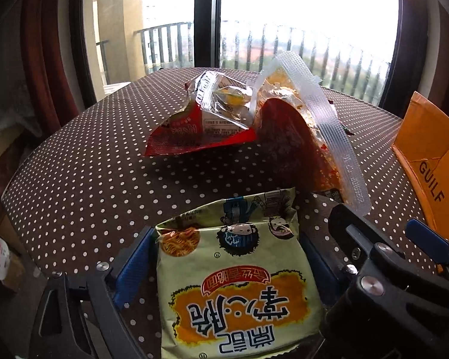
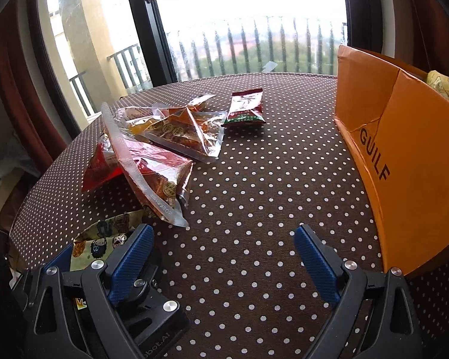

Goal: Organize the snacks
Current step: 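Grasp the green noodle-snack packet with the left tool while the right tool grasps the red sauce bag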

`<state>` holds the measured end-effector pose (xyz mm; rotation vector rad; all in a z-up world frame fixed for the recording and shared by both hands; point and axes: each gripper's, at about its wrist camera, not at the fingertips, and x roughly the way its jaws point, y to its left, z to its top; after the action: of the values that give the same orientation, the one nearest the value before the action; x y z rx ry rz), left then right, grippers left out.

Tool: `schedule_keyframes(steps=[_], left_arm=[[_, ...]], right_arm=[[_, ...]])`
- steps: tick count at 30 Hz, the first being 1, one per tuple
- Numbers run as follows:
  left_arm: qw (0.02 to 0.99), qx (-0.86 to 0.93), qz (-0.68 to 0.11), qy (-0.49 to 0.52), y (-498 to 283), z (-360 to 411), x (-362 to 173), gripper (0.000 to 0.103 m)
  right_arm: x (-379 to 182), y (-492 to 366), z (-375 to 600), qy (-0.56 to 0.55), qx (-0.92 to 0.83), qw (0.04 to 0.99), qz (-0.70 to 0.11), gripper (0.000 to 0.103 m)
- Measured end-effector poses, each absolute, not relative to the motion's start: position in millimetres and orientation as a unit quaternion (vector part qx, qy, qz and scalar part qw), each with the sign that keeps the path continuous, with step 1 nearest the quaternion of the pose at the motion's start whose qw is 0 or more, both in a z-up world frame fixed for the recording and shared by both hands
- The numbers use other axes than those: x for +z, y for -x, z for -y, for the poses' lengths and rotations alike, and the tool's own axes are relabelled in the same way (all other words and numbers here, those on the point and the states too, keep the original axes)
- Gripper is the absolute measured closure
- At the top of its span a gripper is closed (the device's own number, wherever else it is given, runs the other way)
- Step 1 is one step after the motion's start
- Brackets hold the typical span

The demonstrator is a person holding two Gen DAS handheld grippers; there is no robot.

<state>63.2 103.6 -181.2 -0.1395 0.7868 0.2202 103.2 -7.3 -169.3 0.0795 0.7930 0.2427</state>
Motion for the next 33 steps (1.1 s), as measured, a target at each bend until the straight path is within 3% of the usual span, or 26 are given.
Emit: schedule_keyframes(steps=[6,33], left_arm=[[0.916,0.104,-0.38,0.072,-72.5,-116.0,-179.1,0.018],[0.921,0.065,-0.383,0.03,-112.6,-127.7,-160.3,0.02]], right_arm=[[-167.0,-111.4,-6.3,-0.033,0.128,0.915,-0.382,0.006],[-163.1,-157.7,-43.6,-0.037,0.135,0.911,-0.389,0.007]])
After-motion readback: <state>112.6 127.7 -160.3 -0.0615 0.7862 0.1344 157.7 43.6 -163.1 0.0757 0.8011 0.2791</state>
